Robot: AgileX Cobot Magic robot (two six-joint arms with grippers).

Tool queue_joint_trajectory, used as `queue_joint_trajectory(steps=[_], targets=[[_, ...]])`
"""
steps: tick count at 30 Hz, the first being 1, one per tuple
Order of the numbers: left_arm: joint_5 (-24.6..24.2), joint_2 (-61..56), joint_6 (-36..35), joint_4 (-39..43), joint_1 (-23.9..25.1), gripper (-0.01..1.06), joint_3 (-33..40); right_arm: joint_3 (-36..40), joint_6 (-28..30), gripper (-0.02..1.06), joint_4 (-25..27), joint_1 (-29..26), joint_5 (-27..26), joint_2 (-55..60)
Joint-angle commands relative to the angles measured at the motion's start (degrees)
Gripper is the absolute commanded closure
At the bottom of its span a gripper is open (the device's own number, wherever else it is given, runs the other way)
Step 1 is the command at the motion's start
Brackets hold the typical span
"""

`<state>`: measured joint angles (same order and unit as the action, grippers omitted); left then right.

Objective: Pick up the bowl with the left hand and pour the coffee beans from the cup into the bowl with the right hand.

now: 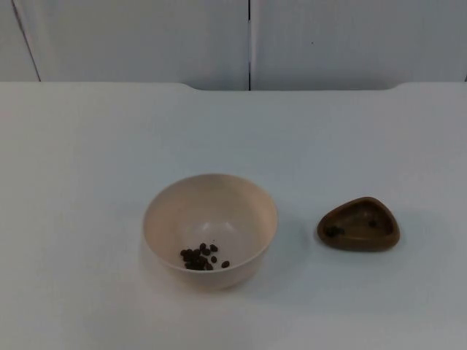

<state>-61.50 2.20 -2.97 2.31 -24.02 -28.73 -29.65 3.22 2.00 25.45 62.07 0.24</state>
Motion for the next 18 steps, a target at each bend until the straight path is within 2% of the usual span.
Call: queue_joint_trajectory(steps=[1,12,14,16,18], targets=[[0.0,-0.4,-0.4,0.1,0.0,0.14,0.2,0.1,-1.3,0.29,-0.8,0.0,-0.2,-0.2],[0.0,-0.4,-0.3,0.1,0.0,0.14,0.2,0.1,-1.0,0.29,-0.7,0.0,-0.1,-0.2],[0.0,-0.4,-0.3,0.1,0.0,0.08,0.2,0.1,-0.6,0.29,-0.6,0.0,-0.1,-0.2],[-0.1,-0.4,-0.3,0.1,0.0,0.0,0.2,0.1,-0.6,0.24,-0.6,0.0,-0.1,-0.2],[-0.1,-0.4,-0.3,0.1,0.0,0.0,0.2,0.1,-0.6,0.15,-0.6,0.0,-0.1,-0.2]])
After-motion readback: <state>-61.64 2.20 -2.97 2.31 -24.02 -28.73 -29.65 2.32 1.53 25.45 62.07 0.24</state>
